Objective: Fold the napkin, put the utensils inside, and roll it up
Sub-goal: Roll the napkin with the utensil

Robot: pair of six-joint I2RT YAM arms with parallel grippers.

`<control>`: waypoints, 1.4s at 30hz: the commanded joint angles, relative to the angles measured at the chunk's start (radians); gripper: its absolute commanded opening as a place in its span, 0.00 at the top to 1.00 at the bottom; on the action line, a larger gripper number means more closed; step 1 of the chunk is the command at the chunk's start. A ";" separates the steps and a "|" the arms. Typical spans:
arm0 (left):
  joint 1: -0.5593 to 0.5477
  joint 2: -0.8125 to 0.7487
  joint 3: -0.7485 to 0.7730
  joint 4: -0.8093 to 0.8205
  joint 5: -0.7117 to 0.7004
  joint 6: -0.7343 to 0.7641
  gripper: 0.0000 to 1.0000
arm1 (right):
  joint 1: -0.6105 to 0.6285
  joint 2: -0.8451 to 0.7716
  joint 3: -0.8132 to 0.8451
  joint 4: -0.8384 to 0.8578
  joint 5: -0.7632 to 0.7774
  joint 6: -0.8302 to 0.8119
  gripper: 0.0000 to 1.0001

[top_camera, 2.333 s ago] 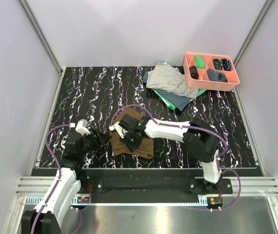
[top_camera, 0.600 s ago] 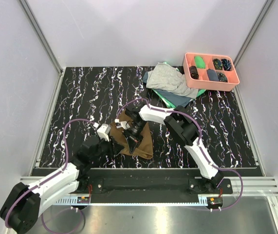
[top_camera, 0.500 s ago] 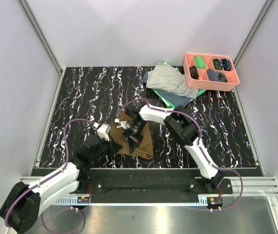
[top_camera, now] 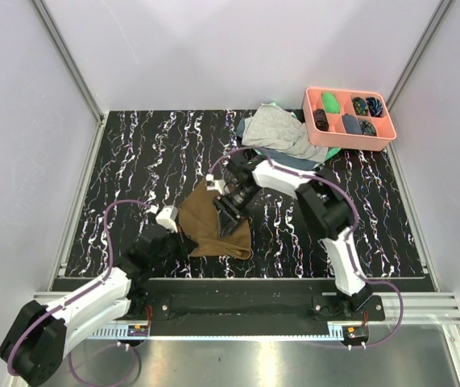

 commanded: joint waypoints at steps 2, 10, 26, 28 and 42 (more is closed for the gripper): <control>0.001 0.031 0.062 -0.038 -0.045 -0.054 1.00 | -0.010 -0.301 -0.187 0.229 0.184 0.044 0.24; 0.086 0.041 0.085 -0.068 0.041 -0.103 1.00 | 0.059 -0.619 -0.607 0.714 0.512 0.129 0.12; 0.172 0.106 0.087 -0.040 0.182 -0.102 1.00 | 0.375 -0.636 -0.698 0.845 0.953 0.023 0.15; 0.176 0.107 0.085 -0.037 0.185 -0.102 1.00 | 0.398 -0.625 -0.703 0.840 0.986 0.020 0.15; 0.238 0.118 0.089 -0.051 0.245 -0.073 1.00 | 0.484 -0.565 -0.727 0.834 1.099 0.003 0.33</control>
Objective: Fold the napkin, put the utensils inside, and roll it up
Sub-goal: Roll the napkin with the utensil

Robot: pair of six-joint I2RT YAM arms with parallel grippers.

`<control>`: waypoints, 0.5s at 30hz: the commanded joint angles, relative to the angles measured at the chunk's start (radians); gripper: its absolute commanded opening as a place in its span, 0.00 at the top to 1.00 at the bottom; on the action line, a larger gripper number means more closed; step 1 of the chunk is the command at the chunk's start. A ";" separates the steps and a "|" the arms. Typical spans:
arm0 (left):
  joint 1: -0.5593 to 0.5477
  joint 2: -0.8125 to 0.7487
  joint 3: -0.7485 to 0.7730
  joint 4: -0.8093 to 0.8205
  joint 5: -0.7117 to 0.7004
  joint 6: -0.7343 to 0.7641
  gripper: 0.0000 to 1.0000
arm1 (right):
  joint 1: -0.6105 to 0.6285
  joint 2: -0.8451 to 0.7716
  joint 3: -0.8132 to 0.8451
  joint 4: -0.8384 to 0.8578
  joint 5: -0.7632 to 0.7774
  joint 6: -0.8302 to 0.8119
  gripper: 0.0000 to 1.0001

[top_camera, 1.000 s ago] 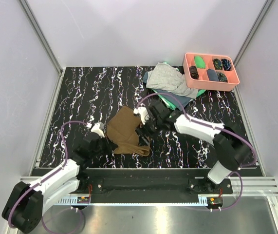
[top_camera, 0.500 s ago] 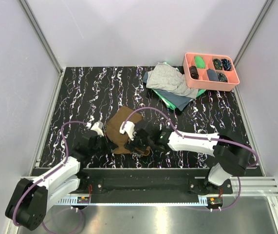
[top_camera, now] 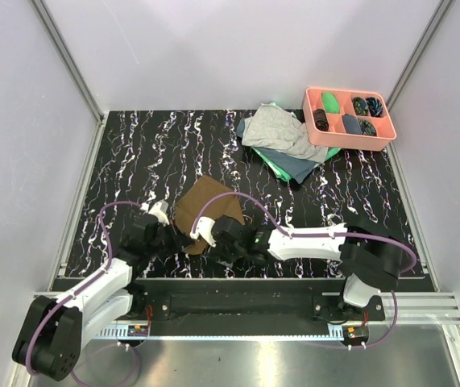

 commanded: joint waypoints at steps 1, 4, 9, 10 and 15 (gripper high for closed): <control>0.018 0.007 0.024 0.015 0.044 0.025 1.00 | 0.009 0.043 -0.002 0.018 0.057 -0.021 0.38; 0.027 0.012 0.023 0.016 0.056 0.030 1.00 | 0.009 0.069 0.007 0.016 0.063 -0.031 0.50; 0.035 0.017 0.024 0.037 0.068 0.039 1.00 | 0.009 0.102 0.039 -0.013 0.066 -0.038 0.82; 0.037 0.015 0.026 0.041 0.071 0.041 1.00 | 0.009 0.105 0.047 -0.028 0.057 -0.037 0.86; 0.047 0.026 0.055 0.051 0.068 0.051 0.61 | 0.001 0.116 0.107 -0.157 0.003 -0.005 1.00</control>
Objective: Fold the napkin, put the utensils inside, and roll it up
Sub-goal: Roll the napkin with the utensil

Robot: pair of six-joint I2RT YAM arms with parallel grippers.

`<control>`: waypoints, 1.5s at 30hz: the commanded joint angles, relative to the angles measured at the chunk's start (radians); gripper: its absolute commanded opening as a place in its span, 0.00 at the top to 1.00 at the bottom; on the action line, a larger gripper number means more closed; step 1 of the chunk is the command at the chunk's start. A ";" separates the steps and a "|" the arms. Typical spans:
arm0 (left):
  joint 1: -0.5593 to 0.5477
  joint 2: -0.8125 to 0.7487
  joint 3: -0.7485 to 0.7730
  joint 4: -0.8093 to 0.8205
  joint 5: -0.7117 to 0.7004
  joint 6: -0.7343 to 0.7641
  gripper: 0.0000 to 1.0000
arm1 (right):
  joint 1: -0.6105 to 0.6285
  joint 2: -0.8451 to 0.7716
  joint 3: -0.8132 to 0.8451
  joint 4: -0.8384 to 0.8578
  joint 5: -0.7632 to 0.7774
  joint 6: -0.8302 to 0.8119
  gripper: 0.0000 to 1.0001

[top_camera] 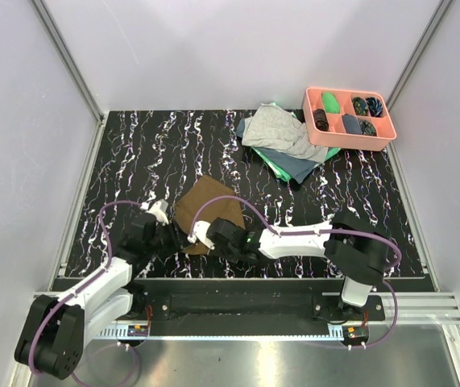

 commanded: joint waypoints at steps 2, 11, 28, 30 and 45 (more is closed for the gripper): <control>0.019 0.013 0.064 0.048 0.017 0.028 0.52 | -0.024 0.027 0.090 -0.168 -0.100 0.055 1.00; 0.030 -0.070 0.094 -0.062 -0.059 0.065 0.22 | -0.177 0.084 0.195 -0.354 -0.428 0.135 1.00; 0.027 -0.156 0.061 -0.110 -0.029 0.062 0.09 | -0.303 0.253 0.351 -0.521 -0.805 0.139 1.00; 0.027 -0.138 0.042 -0.081 0.000 0.047 0.09 | -0.314 0.273 0.361 -0.525 -0.827 0.139 1.00; 0.015 -0.087 -0.010 -0.048 0.063 0.001 0.30 | -0.362 0.371 0.423 -0.564 -0.879 0.150 1.00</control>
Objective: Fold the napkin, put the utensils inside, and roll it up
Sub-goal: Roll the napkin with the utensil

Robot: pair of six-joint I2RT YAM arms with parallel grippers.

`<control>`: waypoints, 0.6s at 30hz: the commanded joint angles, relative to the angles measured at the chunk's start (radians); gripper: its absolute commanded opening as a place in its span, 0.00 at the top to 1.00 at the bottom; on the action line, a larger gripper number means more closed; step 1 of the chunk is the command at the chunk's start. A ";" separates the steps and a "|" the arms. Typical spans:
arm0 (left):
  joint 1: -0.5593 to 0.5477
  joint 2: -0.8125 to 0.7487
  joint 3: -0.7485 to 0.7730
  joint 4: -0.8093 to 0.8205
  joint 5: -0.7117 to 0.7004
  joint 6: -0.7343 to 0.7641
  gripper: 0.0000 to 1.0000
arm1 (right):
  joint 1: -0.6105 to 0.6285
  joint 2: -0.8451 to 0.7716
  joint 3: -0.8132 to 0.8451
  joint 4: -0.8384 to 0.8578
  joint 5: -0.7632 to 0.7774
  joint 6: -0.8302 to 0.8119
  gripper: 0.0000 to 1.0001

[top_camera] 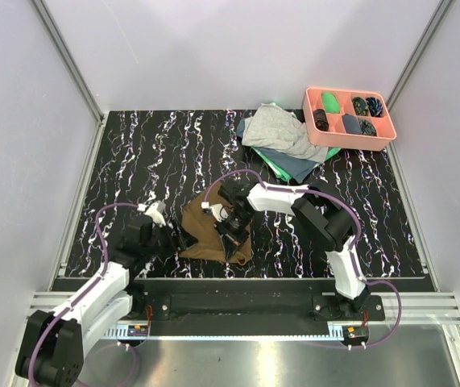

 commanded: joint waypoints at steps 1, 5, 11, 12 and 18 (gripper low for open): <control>-0.015 0.019 -0.016 0.055 0.058 -0.019 0.33 | -0.017 0.030 0.036 -0.014 -0.012 0.008 1.00; -0.024 0.012 -0.016 0.050 0.058 -0.025 0.44 | -0.026 0.042 0.047 -0.017 -0.022 0.014 1.00; -0.036 0.040 -0.016 0.059 0.070 -0.028 0.64 | -0.046 0.055 0.058 -0.017 -0.064 0.016 1.00; -0.039 0.051 -0.014 0.062 0.078 -0.028 0.71 | -0.049 0.056 0.059 -0.019 -0.067 0.016 1.00; -0.042 0.087 -0.007 0.068 0.093 -0.022 0.96 | -0.081 0.065 0.072 -0.017 -0.114 0.016 1.00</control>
